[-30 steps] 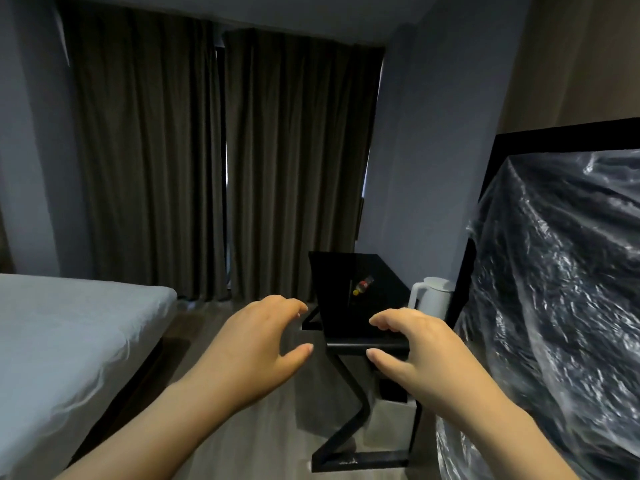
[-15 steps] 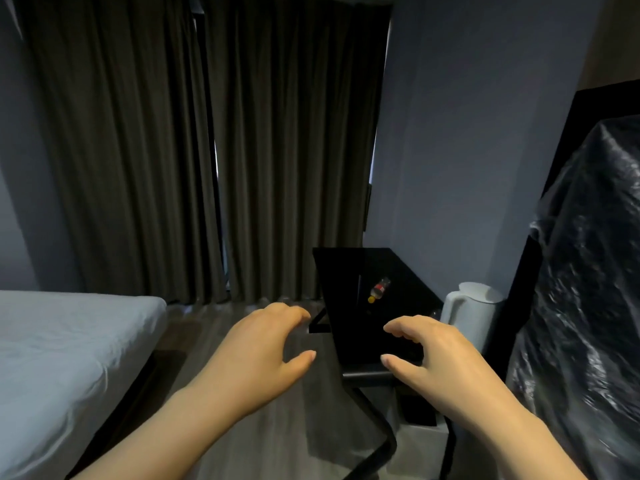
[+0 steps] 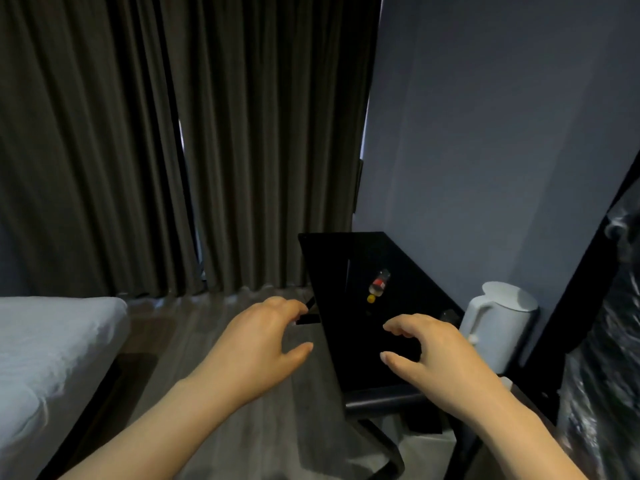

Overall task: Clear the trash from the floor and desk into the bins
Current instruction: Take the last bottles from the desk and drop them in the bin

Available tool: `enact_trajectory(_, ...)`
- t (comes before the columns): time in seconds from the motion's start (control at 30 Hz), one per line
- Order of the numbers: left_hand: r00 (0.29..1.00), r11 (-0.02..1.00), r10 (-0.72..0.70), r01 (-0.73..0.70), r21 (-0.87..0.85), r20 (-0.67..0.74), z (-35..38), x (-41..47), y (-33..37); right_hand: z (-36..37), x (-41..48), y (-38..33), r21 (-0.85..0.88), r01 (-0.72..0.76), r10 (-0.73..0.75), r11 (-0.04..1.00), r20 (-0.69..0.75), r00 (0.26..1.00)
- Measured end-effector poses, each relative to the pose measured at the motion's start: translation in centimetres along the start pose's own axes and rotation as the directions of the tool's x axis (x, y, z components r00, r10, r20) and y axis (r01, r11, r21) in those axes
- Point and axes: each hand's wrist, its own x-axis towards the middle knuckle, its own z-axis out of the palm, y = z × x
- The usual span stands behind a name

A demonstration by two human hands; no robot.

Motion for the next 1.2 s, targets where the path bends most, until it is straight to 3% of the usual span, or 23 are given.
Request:
enact_trajectory(0.33,0.988,0.987,0.149,-0.146,-0.065,0.038,1.6,11.0,-11.4,5.3,10.6,-1.9,0.013,-0.208,0.208,0.978,-0.047,0.977)
enact_trajectory(0.6,0.958,0.958,0.253,-0.229,-0.171,0.136,5.6,18.2,-15.3,7.8,15.1,-0.2,0.022,-0.375,0.375,0.927,-0.046,0.926)
enact_trajectory(1.2,0.872,0.928,0.354,-0.284,-0.24,0.338,21.5,42.0,-11.7,10.6,26.2,21.6,0.183,-0.643,0.661,0.743,-0.06,0.748)
